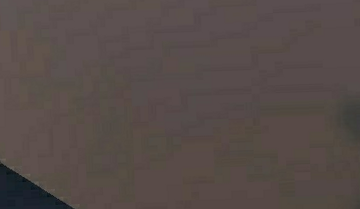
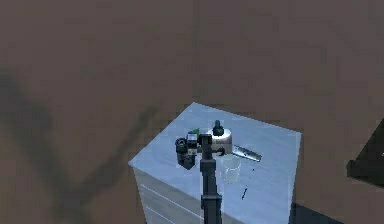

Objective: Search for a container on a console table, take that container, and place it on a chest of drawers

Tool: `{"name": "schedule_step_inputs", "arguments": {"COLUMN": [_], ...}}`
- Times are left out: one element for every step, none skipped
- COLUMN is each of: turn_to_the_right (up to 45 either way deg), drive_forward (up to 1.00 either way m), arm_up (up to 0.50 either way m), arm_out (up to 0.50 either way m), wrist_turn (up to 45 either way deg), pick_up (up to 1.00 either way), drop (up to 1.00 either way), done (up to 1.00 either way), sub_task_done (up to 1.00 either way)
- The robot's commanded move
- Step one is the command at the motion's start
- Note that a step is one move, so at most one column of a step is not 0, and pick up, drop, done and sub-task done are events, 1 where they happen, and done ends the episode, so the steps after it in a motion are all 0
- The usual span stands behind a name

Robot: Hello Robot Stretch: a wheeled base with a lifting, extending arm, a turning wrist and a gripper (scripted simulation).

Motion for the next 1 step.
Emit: {"name": "schedule_step_inputs", "arguments": {"turn_to_the_right": [0.0], "drive_forward": [0.00], "arm_up": [0.00], "arm_out": [0.00], "wrist_turn": [0.0], "pick_up": [0.00], "drop": [0.00], "done": [1.00], "sub_task_done": [0.00]}}
